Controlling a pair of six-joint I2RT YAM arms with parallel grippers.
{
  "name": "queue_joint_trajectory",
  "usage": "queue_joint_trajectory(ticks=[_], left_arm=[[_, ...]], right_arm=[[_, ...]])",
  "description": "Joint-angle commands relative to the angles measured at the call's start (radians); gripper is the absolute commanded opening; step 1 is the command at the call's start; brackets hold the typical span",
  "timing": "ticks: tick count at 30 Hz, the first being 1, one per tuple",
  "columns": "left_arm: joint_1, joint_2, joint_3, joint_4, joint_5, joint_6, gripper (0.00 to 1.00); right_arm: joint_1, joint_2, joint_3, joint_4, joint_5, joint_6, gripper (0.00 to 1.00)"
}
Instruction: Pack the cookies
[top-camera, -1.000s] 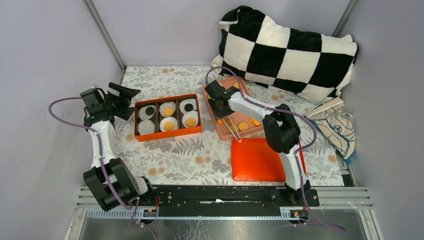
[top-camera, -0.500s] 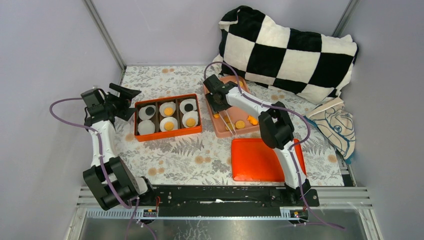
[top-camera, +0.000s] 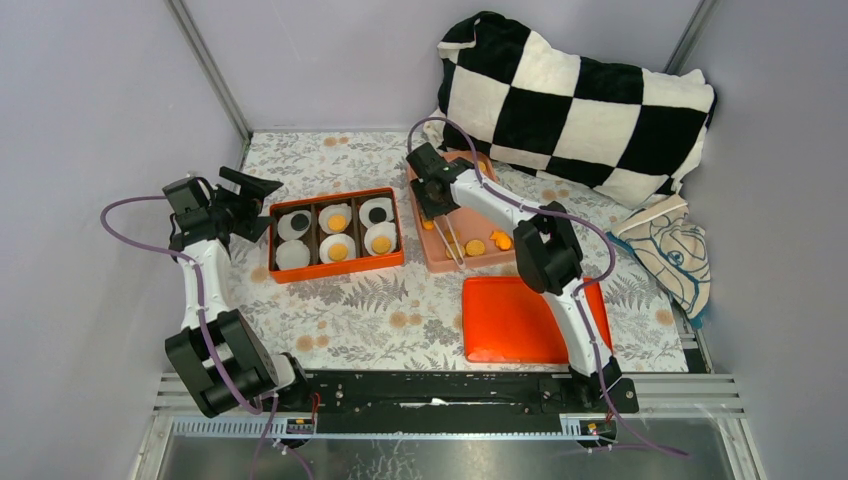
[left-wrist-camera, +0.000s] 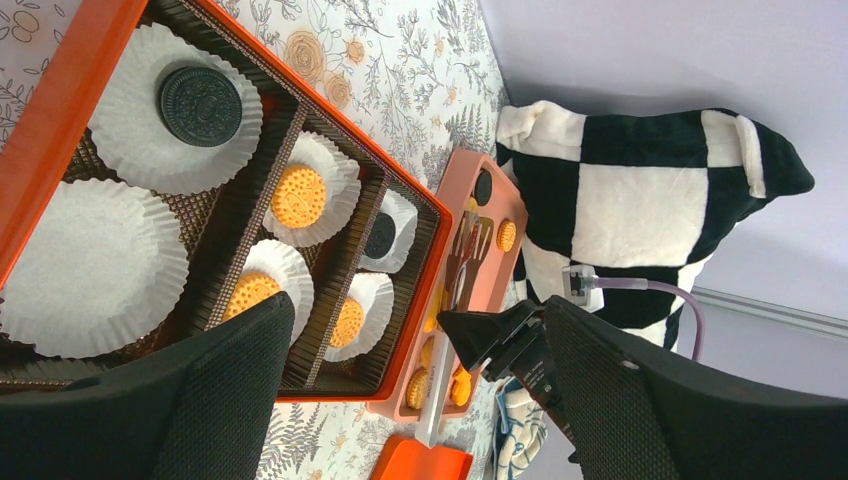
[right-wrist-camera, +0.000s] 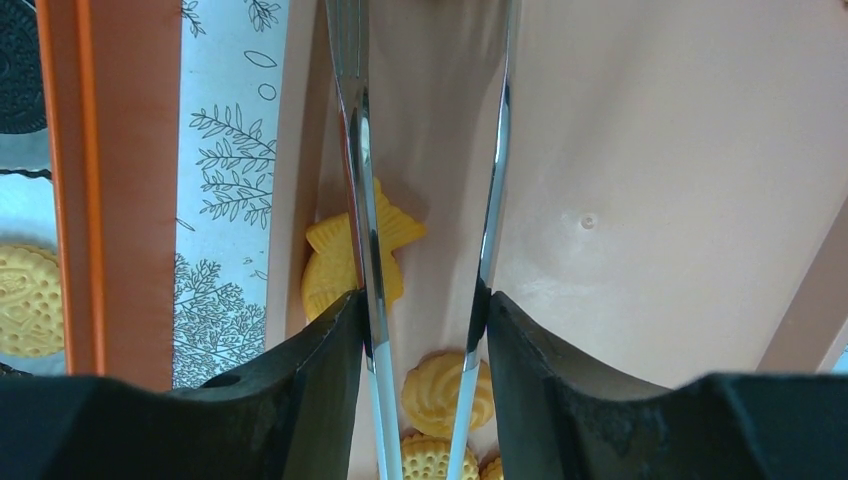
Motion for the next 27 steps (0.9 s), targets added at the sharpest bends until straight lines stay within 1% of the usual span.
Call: queue_joint_trajectory(ticks=[1,5,10,13,18,20,23,27], left_arm=[[-0.004,0.001,-0.006,0.044,0.015,0.002,0.99],[-0.005,-0.005,-0.003,0.045,0.014,-0.001,0.99],[-0.007,-0.015,-0.002,0.045,0.013,-0.001,0.99],[-0.006,-0.022,-0.003,0.040,0.011,0.001,0.99],[-0.006,-0.015,0.024,0.019,-0.010,0.007,0.99],[-0.006,-0.004,0.047,0.013,-0.022,0.001,0.99],[0.001,0.025,0.085,0.017,-0.038,-0.025,0.99],[0.031,0.081,0.103,0.066,0.018,-0.100,0.99]], right_arm=[[-0.015,-0.106,-0.075,0.041,0.012,0.016,0.29],[-0.014,-0.210,-0.135,0.052,0.004,0.030,0.26],[-0.014,-0.298,-0.212,0.075,-0.036,0.046,0.22],[-0.013,-0.357,-0.266,0.098,-0.066,0.048,0.19],[-0.002,-0.425,-0.292,0.078,-0.149,0.051,0.19],[0.024,-0.444,-0.292,0.077,-0.184,0.047,0.19],[0.100,-0.444,-0.261,0.067,-0.195,0.032,0.19],[0.218,-0.376,-0.165,0.045,-0.206,0.016,0.19]])
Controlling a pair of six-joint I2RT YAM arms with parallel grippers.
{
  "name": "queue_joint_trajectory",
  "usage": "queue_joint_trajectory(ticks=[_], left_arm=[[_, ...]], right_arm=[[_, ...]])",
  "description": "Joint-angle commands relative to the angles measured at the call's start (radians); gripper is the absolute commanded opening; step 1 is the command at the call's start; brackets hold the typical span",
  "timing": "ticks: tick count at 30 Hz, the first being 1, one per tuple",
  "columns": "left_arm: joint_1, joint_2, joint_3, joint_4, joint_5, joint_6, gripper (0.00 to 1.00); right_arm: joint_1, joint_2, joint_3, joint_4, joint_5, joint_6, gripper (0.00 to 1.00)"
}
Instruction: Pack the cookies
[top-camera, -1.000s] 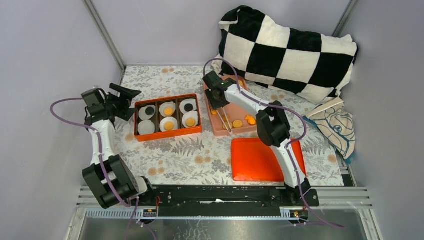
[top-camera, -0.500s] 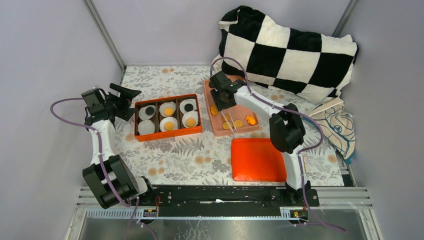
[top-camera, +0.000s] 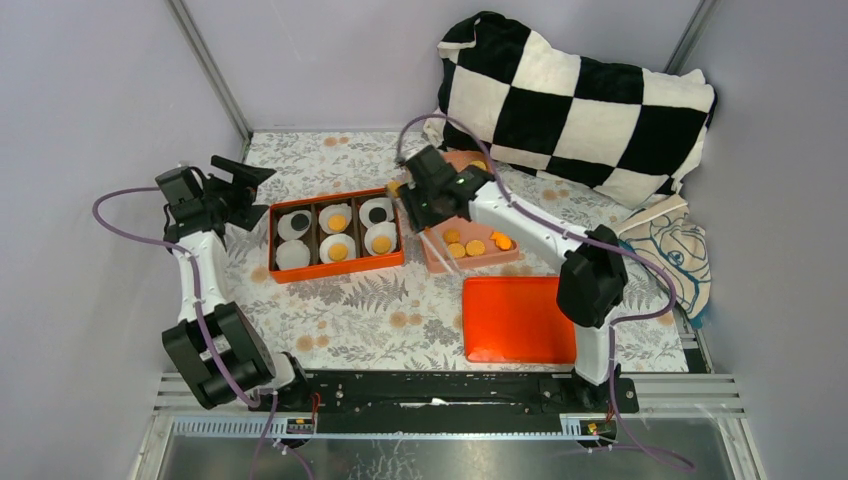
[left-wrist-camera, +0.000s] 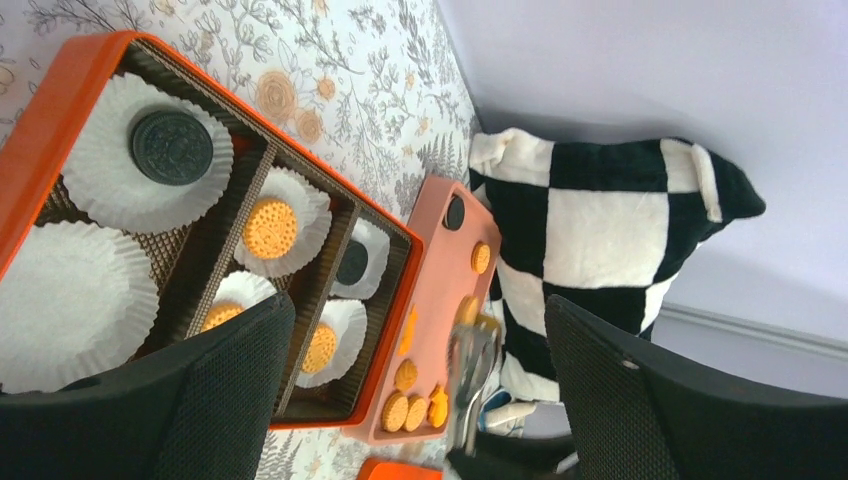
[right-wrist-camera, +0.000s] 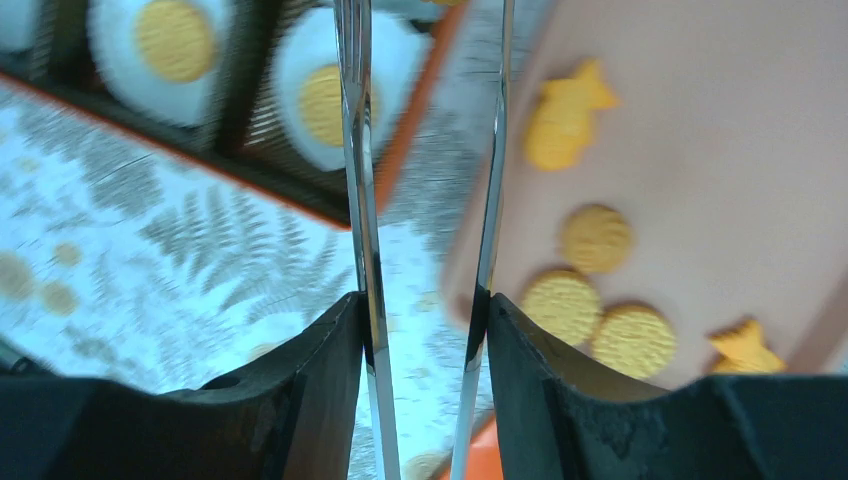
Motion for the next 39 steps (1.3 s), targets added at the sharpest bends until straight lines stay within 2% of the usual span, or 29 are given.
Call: queue_joint_trajectory(ticks=[1,9,20,33,36,39], left_arm=[[0.023,0.057,0.049,0.043,0.014,-0.062,0.98],[0.034,0.008,0.089,-0.029,-0.073,0.013,0.99],[0.039,0.018,0.081,-0.027,-0.058,0.038,0.99],[0.048,0.027,0.072,-0.029,-0.060,0.056,0.99],[0.049,0.029,0.068,-0.024,-0.059,0.056,0.99],[0.049,0.030,0.065,-0.021,-0.059,0.054,0.99]], right_arm=[[0.156,0.038,0.148,-0.009,-0.058,-0.025,0.19],[0.292,0.234,0.370,-0.039,-0.152,-0.044,0.18],[0.303,0.457,0.592,-0.022,-0.213,-0.056,0.17],[0.301,0.553,0.637,0.089,-0.265,-0.027,0.19],[0.301,0.570,0.626,0.119,-0.266,-0.018,0.24],[0.301,0.582,0.608,0.138,-0.260,-0.012,0.42]])
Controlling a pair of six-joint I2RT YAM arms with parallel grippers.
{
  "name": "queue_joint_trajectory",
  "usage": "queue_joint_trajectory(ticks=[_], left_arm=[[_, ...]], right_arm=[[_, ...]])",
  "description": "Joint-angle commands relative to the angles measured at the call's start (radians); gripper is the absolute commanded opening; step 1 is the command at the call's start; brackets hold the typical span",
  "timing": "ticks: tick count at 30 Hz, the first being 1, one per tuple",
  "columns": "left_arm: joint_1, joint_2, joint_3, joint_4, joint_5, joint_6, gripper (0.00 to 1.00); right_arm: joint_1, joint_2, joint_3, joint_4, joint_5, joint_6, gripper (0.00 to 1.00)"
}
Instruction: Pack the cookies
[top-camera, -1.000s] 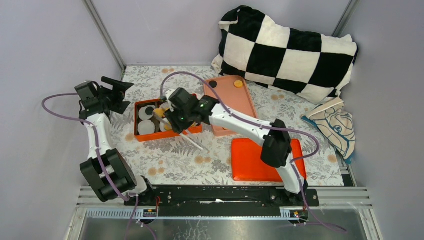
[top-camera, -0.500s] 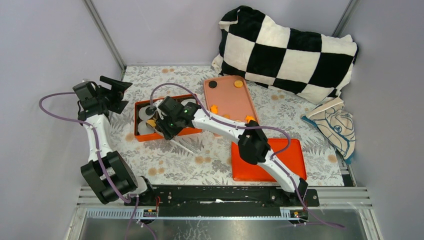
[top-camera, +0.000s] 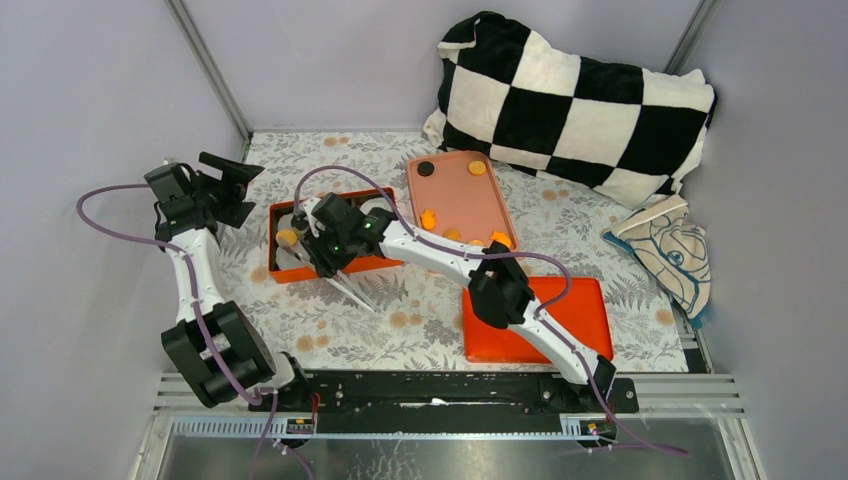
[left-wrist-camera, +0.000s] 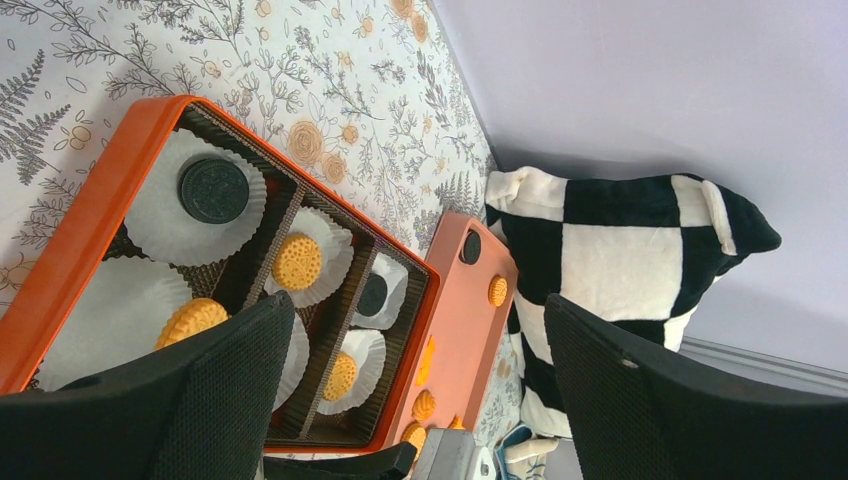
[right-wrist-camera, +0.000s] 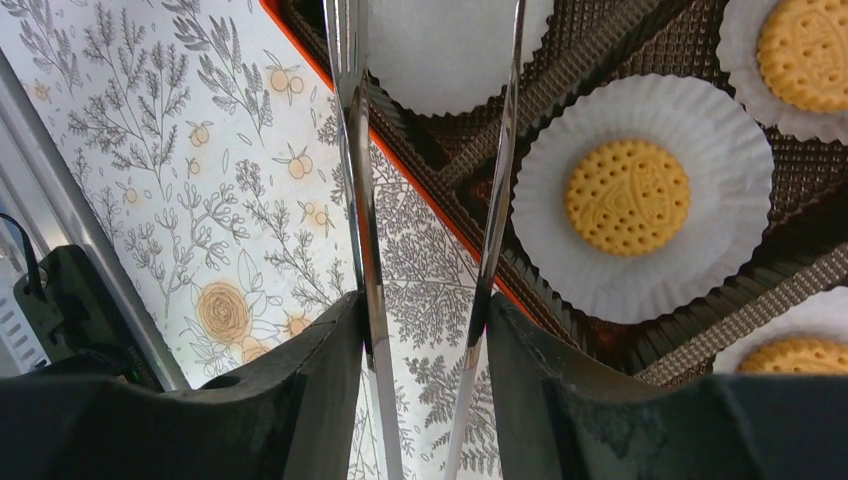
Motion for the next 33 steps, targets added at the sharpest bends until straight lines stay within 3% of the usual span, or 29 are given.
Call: queue_joint_trajectory(ticks=[1,3,11,16,19,24,27,33], left_arm=[[0.010,0.012,0.005,-0.002,-0.007,0.022,0.99],[0.009,0.012,0.004,-0.001,-0.005,0.024,0.99],[0.010,0.013,0.002,0.000,-0.001,0.027,0.99],[0.010,0.011,0.004,-0.001,-0.001,0.027,0.99],[0.011,0.012,0.003,0.001,0.001,0.027,0.99],[0.010,0.014,-0.006,0.006,0.004,0.024,0.99],[0.012,0.012,-0.013,0.006,0.009,0.023,0.99],[0.003,-0.042,-0.022,0.000,-0.016,0.028,0.98]], right_arm=[[-0.004,0.021,0.006,0.068,-0.017,0.015,0.46],[-0.004,0.013,-0.024,0.085,-0.004,0.017,0.55],[-0.004,-0.004,-0.086,0.096,0.025,0.010,0.68],[-0.004,-0.006,-0.106,0.100,0.039,0.012,0.68],[-0.004,-0.007,-0.120,0.101,0.050,0.014,0.61],[-0.004,-0.059,-0.231,0.149,0.053,0.025,0.34],[-0.004,-0.123,-0.336,0.185,0.054,0.028,0.28],[-0.004,-0.418,-0.614,0.234,0.122,0.012,0.17]])
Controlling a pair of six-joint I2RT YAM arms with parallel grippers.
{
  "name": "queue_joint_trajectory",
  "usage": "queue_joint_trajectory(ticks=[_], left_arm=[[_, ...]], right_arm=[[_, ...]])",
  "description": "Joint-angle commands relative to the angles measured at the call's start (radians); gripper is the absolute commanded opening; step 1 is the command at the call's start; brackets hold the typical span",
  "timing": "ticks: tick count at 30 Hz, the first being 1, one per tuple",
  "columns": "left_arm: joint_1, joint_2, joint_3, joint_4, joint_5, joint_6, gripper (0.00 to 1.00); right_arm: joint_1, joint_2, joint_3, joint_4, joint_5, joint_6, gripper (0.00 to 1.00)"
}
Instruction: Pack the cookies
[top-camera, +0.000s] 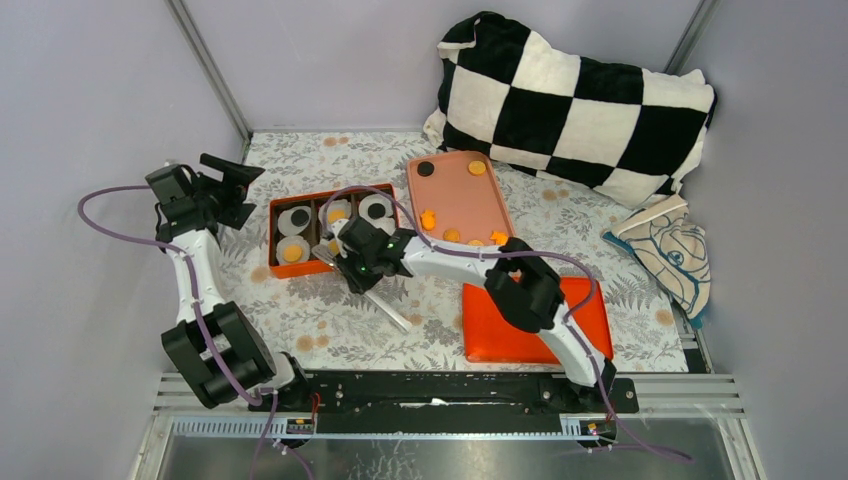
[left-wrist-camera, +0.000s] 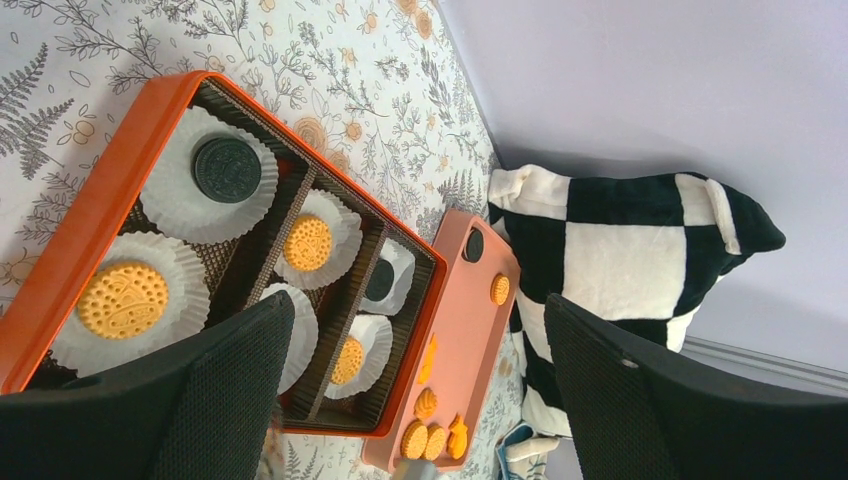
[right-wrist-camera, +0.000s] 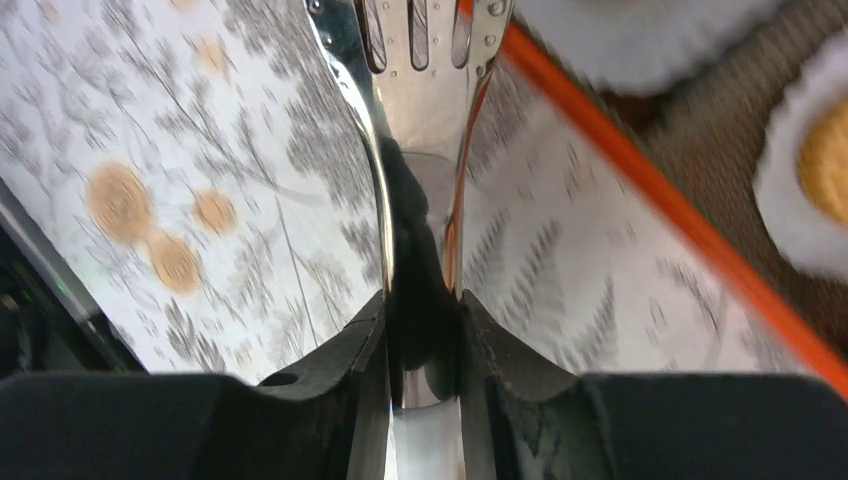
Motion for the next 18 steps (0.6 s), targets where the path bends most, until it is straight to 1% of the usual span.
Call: queue_joint_trajectory(ticks=[1,4,6,9,13,16,18], left_arm=[[-0.003,-0.061,-0.017,-0.002,-0.028,0.031,0.98],[-0.043,-0.097,-0.023,-0.002,-0.060,0.037,0.97],[-0.105,-0.112,-0.012,-0.017,-0.101,0.053,0.96],[-0.233,-0.119,0.023,-0.045,-0.190,0.095,0.95],[-0.386,-0.110,0.049,-0.050,-0.252,0.130,0.91],[-0.445,-0.095,0.047,-0.050,-0.262,0.134,0.86],[-0.461,-0.088,0.043,-0.050,-0.254,0.130,0.84]], right_arm=[[-0.008,-0.278,-0.163,-0.002,0.117,-0.016,0.16],[-0.012,-0.437,-0.235,-0.053,0.279,-0.023,0.13],[-0.033,-0.520,-0.251,-0.102,0.386,-0.019,0.14],[-0.143,-0.589,-0.237,-0.206,0.486,0.035,0.14],[-0.327,-0.605,-0.232,-0.279,0.575,0.047,0.15],[-0.487,-0.552,-0.201,-0.328,0.570,0.077,0.15],[-0.573,-0.500,-0.190,-0.336,0.533,0.089,0.15]])
